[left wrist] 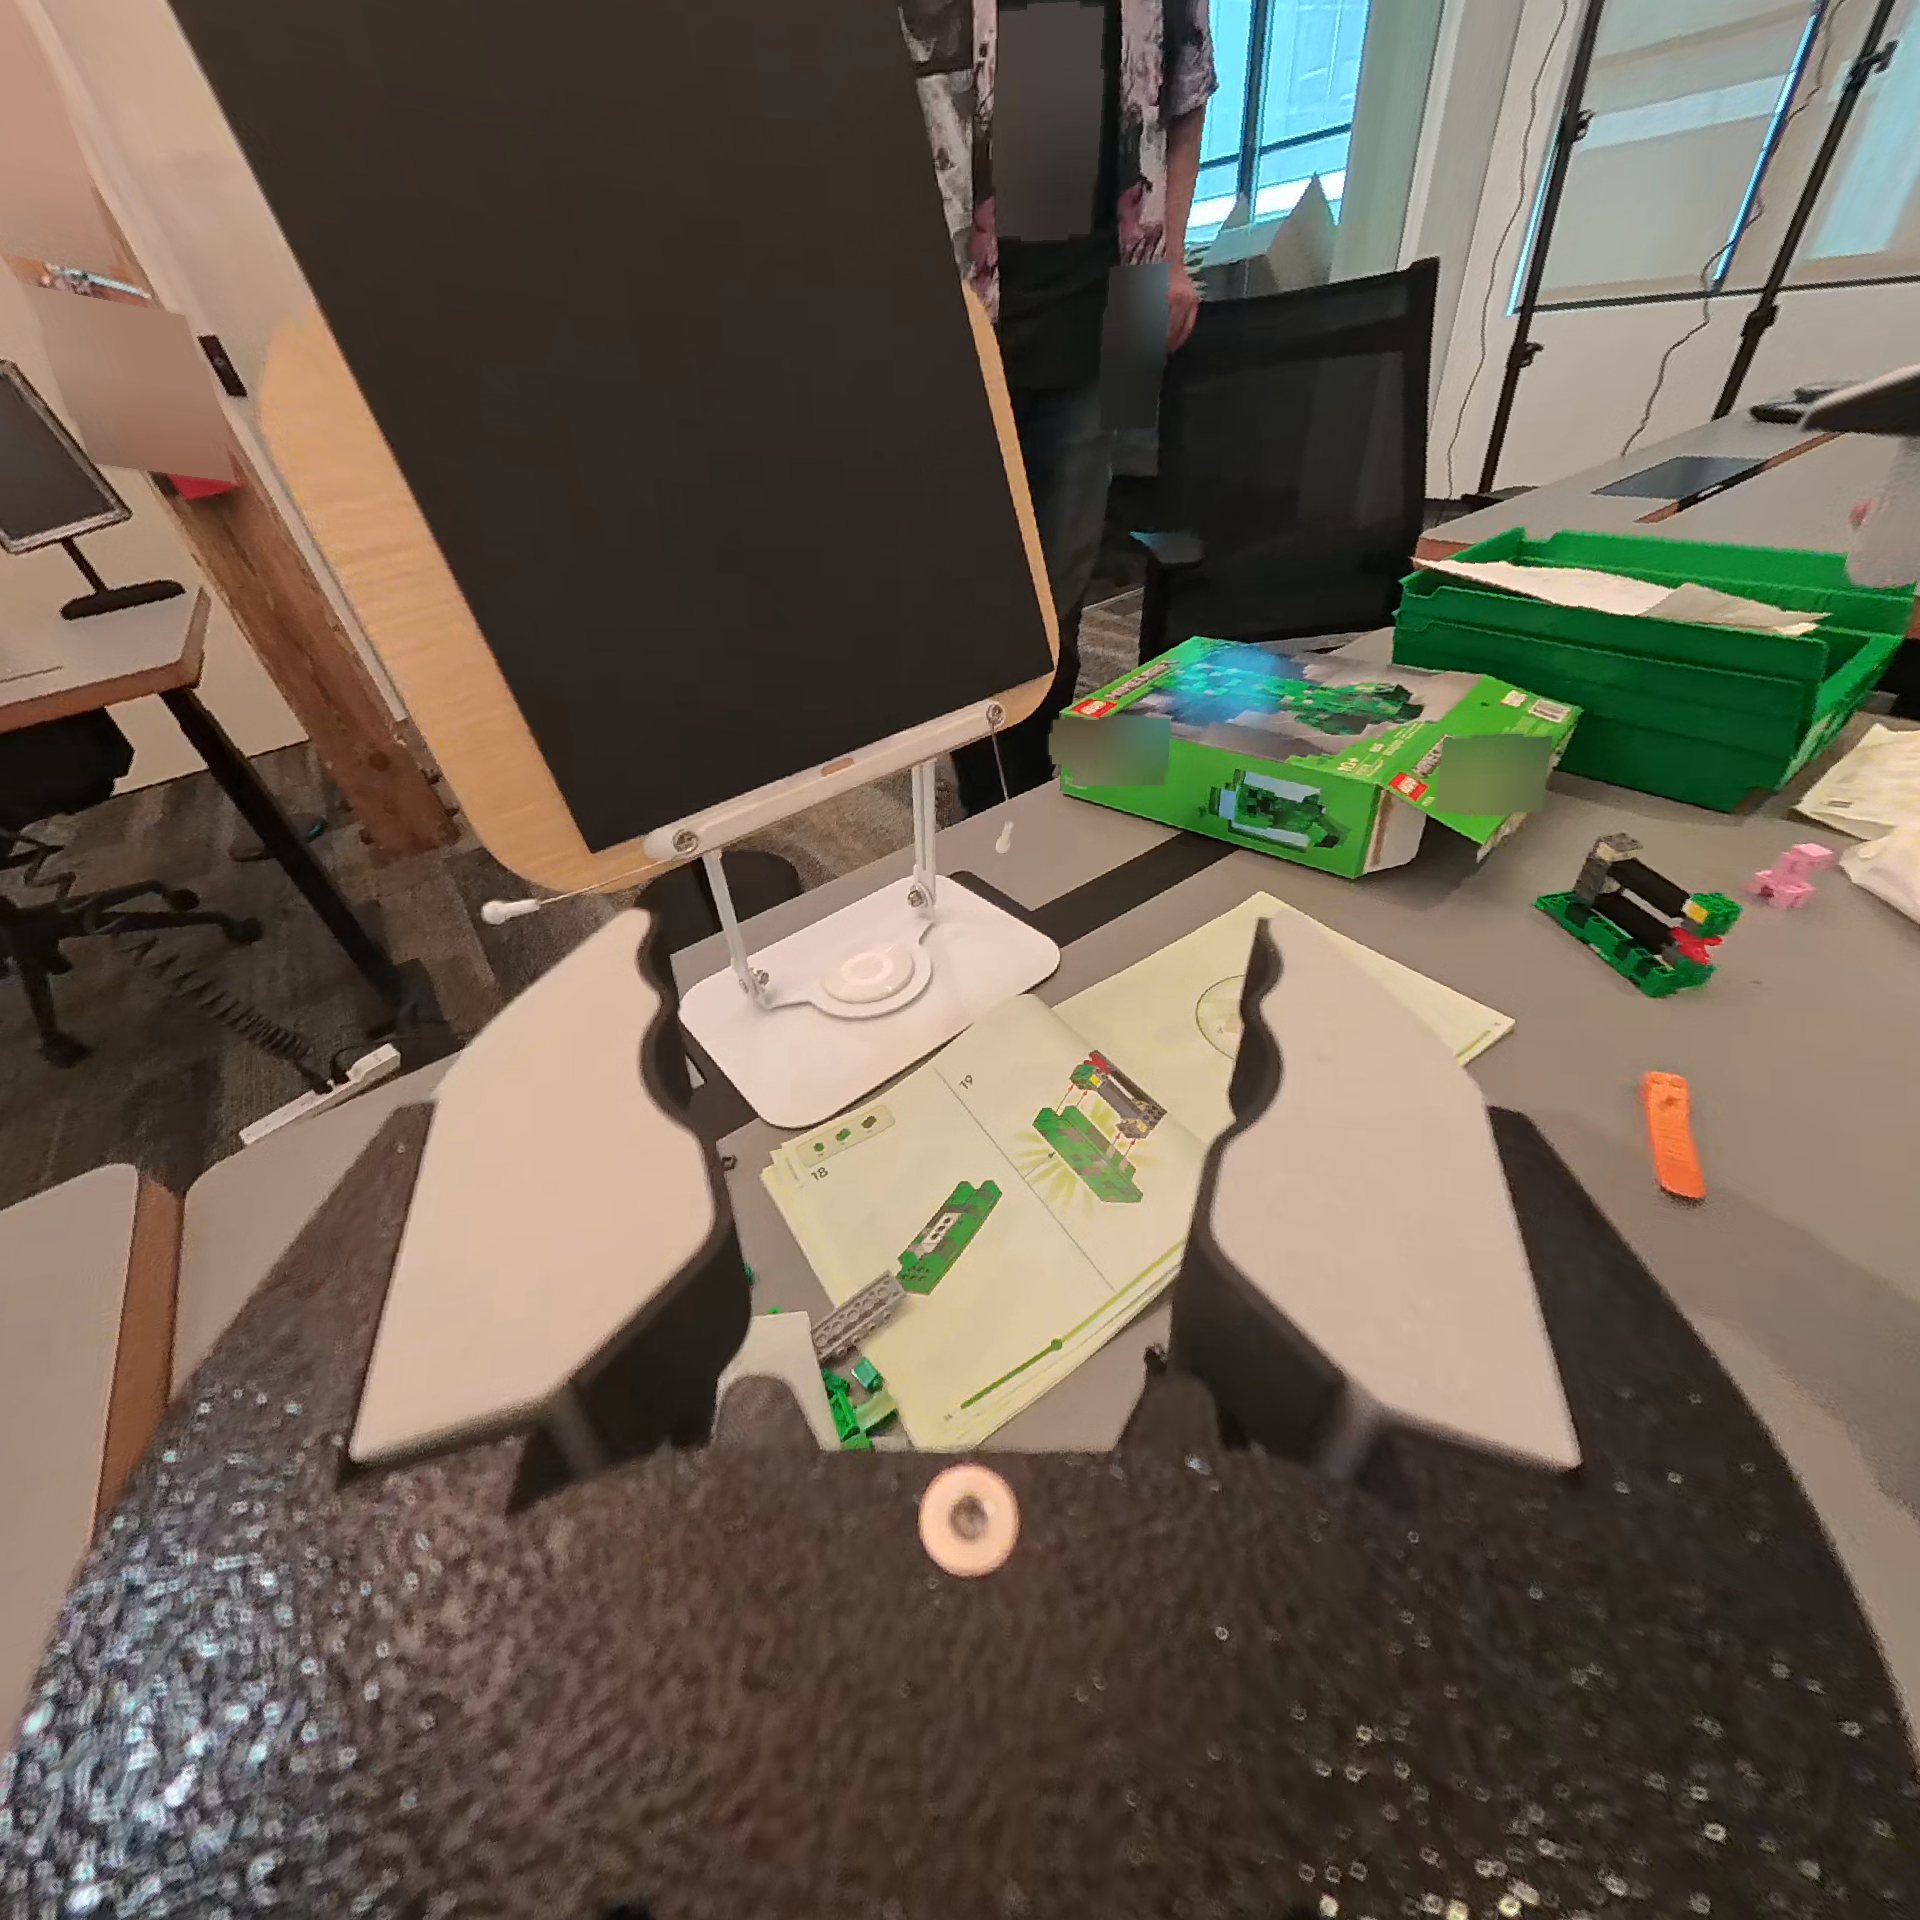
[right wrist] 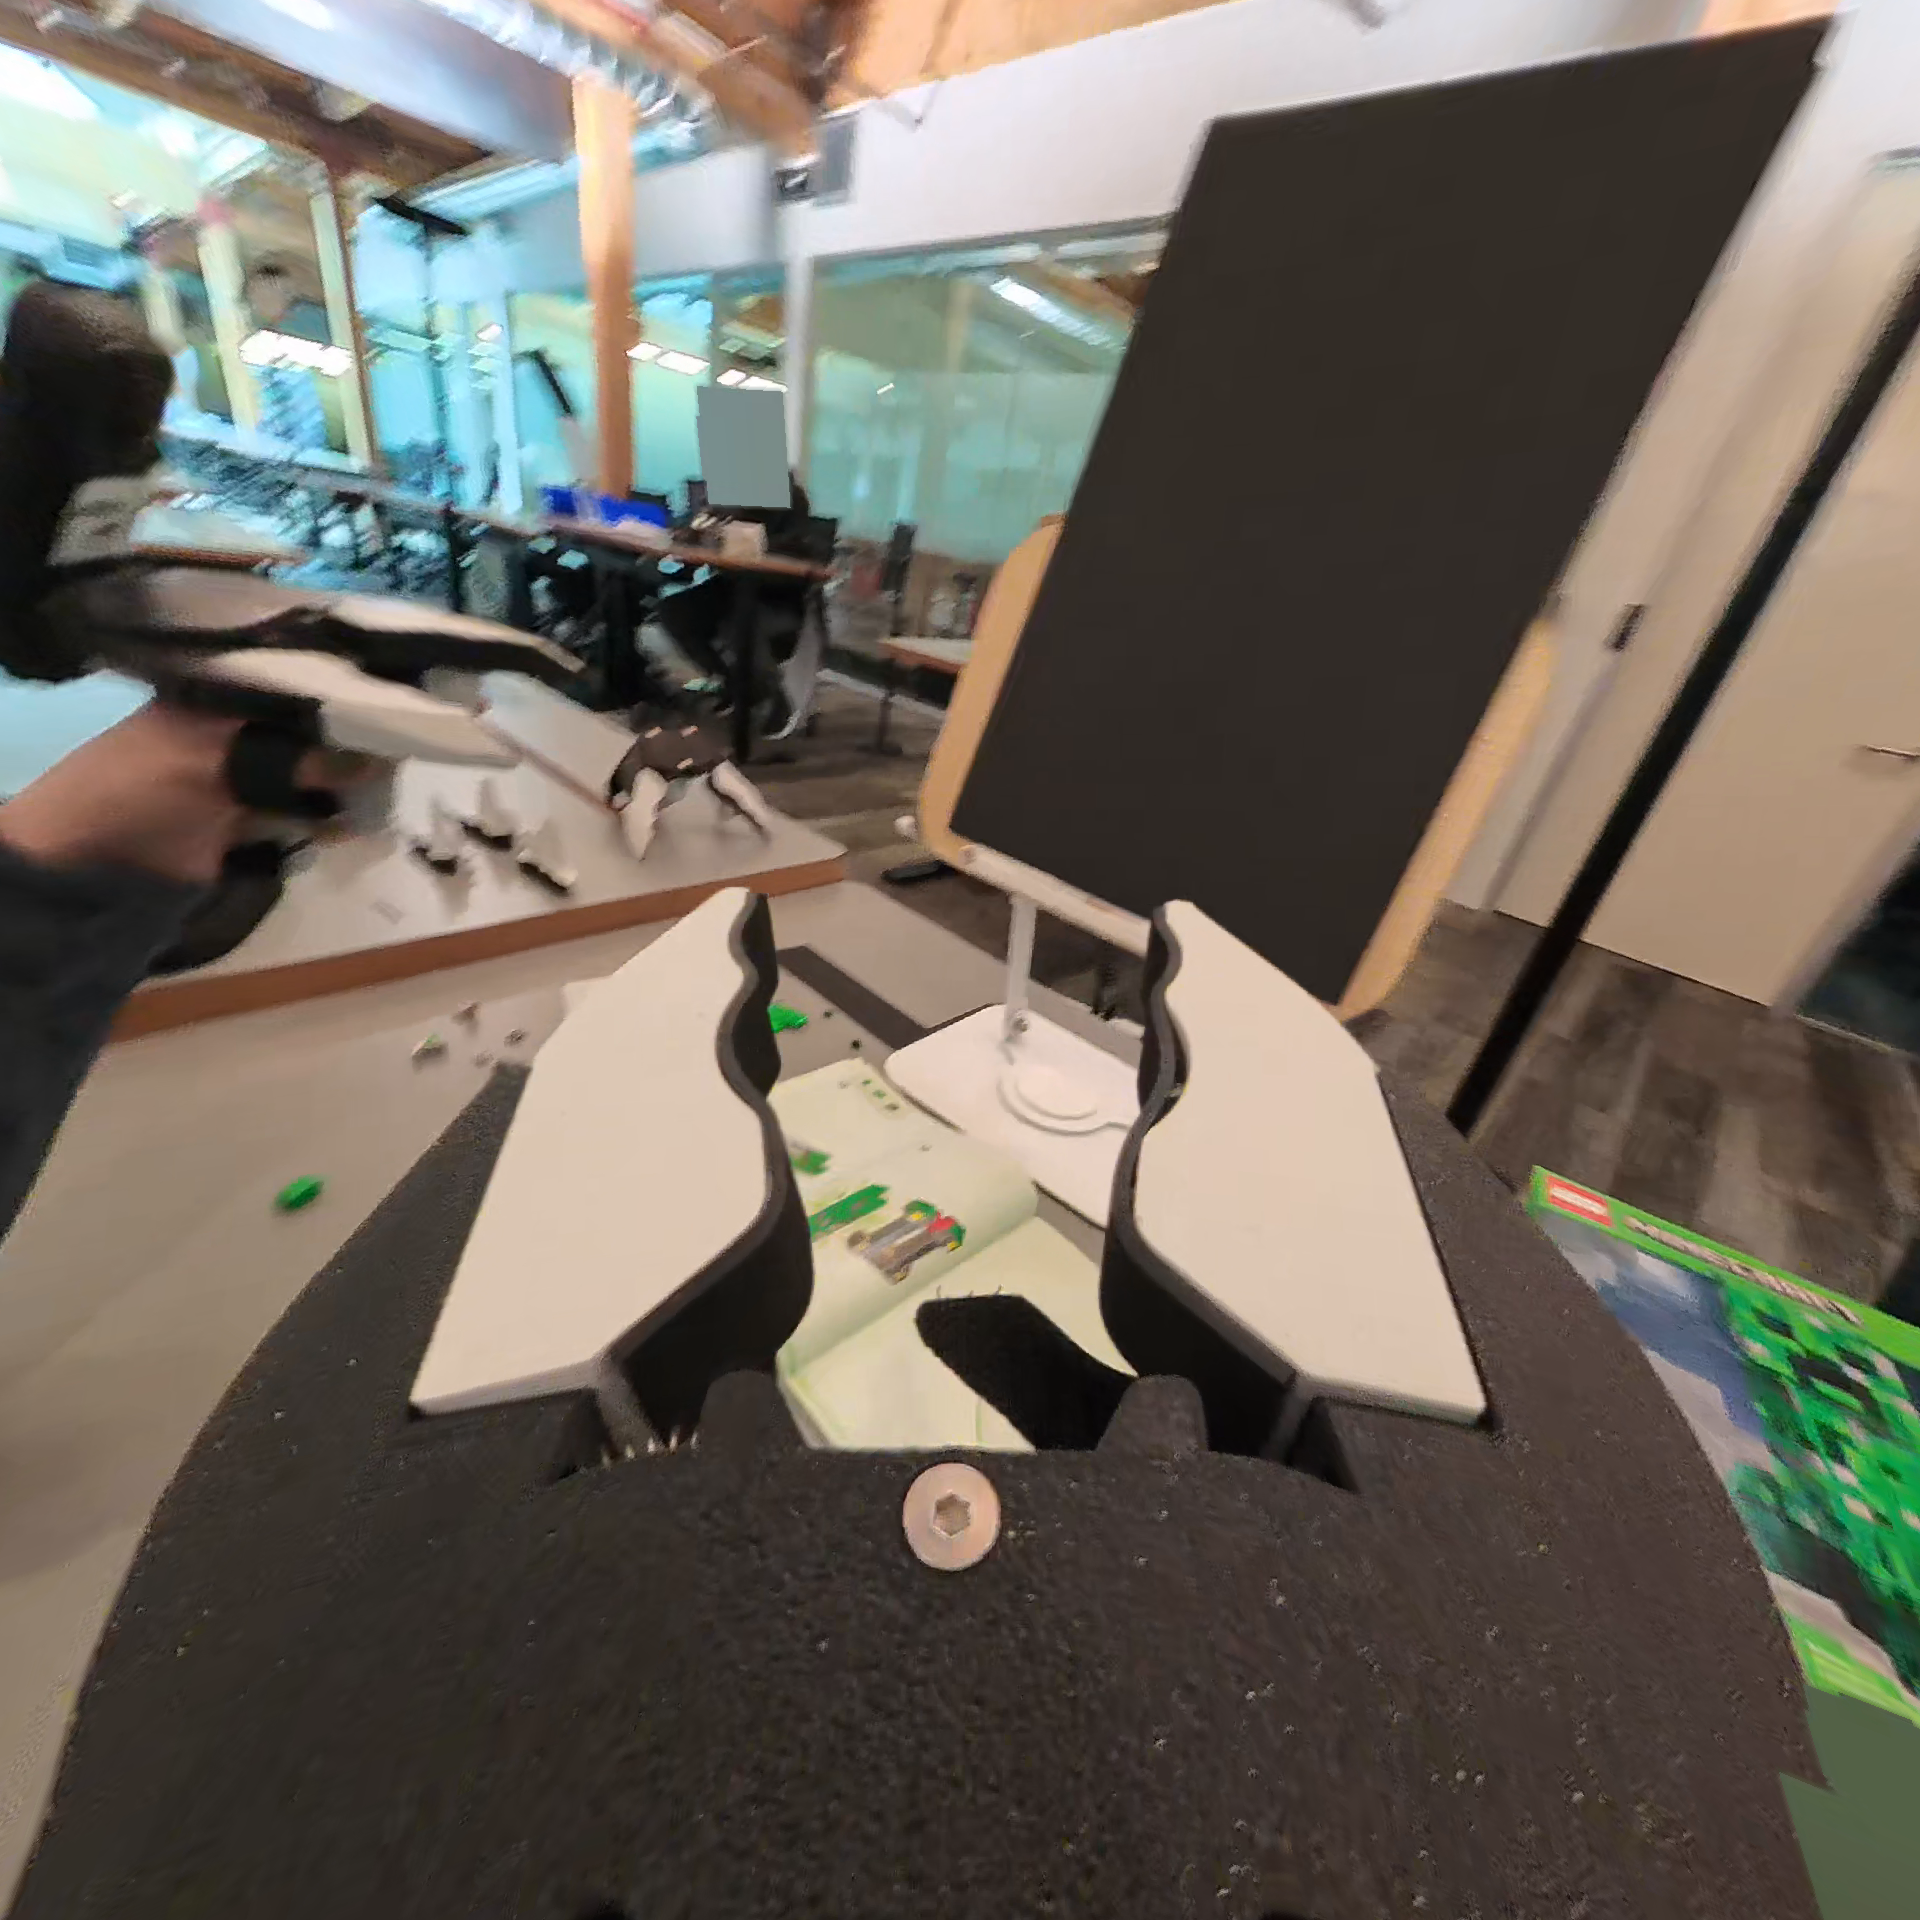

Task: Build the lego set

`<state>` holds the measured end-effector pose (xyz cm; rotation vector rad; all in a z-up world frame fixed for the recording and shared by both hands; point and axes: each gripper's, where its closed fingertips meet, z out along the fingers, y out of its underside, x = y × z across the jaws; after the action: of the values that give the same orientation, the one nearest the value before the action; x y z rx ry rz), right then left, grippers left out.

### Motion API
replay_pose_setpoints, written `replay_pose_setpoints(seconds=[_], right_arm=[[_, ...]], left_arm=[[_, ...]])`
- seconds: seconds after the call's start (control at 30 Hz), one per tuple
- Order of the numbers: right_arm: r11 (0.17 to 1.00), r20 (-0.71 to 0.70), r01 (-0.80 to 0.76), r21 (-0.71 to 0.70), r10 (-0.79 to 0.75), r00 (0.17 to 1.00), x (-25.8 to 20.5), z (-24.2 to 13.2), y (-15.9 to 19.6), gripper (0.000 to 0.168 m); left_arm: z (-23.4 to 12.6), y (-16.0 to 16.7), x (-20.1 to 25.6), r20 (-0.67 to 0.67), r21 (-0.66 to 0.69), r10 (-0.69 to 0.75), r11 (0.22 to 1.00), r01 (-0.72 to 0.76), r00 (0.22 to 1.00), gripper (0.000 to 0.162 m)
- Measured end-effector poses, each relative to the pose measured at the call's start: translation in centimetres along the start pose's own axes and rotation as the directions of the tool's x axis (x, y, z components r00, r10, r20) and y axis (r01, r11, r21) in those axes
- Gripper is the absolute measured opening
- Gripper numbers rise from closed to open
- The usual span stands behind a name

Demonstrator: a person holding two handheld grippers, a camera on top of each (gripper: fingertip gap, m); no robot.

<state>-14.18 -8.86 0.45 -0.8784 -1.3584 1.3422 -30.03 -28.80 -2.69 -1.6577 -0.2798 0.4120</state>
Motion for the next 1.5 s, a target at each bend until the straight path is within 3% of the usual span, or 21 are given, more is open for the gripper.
replay_pose_setpoints(seconds=[0.13, 0.33, 0.63, 1.27, 1.43, 1.5], right_arm=[[0.997, -0.216, -0.045, 0.065, 0.058, 0.975, 3.7, -0.4, -0.7, 0.059], [0.991, -0.359, 0.023, 0.13, 0.026, 0.933, 5.4, -2.2, -2.2, 0.05], [0.993, -0.33, -0.024, 0.112, 0.06, 0.942, 5.4, -1.2, -1.4, 0.049], [0.999, -0.407, 0.015, 0.035, 0.0, 0.913, 5.8, -1.2, -1.0, 0.048], [1.0, -0.437, -0.008, 0.003, 0.008, 0.899, 6.3, -1.3, -0.4, 0.041], [1.0, -0.436, -0.009, -0.024, -0.002, 0.9, 6.3, -1.3, 0.1, 0.021]], left_arm=[[0.5, 0.1, 0.2, 0.021, -0.015, 0.004, 1.0, -0.003, 1.0, 0.103], [0.4, -0.2, 0.1, 0.056, -0.006, 0.016, 1.0, -0.015, 0.998, 0.101], [-0.3, -0.3, -0.7, 0.07, 0.011, -0.01, 1.0, 0.009, 0.997, 0.1], [-0.9, 0.0, -1.4, 0.082, 0.011, -0.045, 0.999, 0.044, 0.996, 0.097], [-1.0, 0.2, -1.1, 0.063, 0.005, -0.027, 1.0, 0.027, 0.998, 0.068], [-1.2, 0.1, -0.6, 0.026, 0.008, -0.017, 1.0, 0.017, 1.0, 0.037]])
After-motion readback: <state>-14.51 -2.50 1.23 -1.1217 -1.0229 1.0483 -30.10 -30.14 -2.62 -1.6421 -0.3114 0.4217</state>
